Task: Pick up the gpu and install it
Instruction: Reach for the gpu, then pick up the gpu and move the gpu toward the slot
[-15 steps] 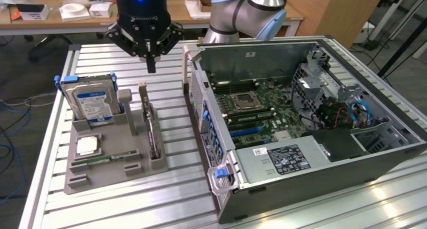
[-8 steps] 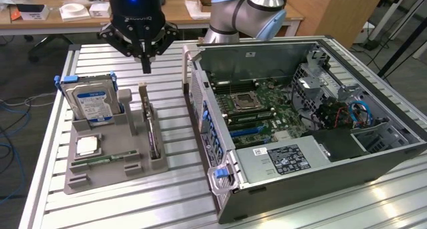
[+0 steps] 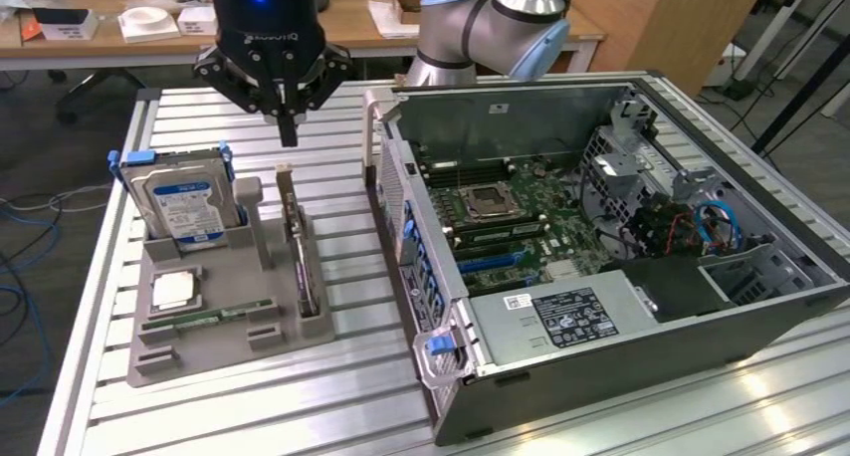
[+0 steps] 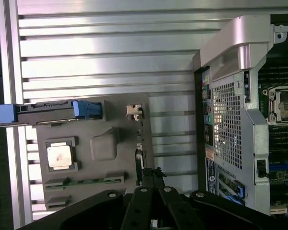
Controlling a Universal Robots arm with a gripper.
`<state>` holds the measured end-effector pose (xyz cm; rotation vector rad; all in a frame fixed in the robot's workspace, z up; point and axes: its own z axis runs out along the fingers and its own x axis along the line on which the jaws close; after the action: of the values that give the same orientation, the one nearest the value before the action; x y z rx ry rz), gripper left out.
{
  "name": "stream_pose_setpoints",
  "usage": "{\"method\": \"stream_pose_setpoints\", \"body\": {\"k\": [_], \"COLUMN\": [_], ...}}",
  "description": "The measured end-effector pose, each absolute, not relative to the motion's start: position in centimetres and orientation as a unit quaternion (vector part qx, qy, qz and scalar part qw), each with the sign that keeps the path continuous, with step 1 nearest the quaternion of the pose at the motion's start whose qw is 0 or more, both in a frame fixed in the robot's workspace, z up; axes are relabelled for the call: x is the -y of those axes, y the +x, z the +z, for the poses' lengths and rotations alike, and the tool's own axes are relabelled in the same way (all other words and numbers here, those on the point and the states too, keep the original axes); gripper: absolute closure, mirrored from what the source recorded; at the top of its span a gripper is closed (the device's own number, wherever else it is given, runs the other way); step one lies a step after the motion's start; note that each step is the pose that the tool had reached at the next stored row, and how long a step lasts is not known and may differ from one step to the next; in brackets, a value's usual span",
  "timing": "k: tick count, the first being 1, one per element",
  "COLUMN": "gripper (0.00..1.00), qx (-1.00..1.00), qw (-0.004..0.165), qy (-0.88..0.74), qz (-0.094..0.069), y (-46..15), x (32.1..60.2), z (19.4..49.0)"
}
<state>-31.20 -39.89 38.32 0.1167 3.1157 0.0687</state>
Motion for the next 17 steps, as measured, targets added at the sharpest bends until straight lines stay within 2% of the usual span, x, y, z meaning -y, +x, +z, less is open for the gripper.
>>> {"method": "stream_pose_setpoints", "body": {"k": [17], "gripper": [0.89], "qx": [-0.999], "qw": [0.012], "qy": [0.037], "qz": [0.022], "y": [-31.49], "x": [39.88], "z": [38.31]}}
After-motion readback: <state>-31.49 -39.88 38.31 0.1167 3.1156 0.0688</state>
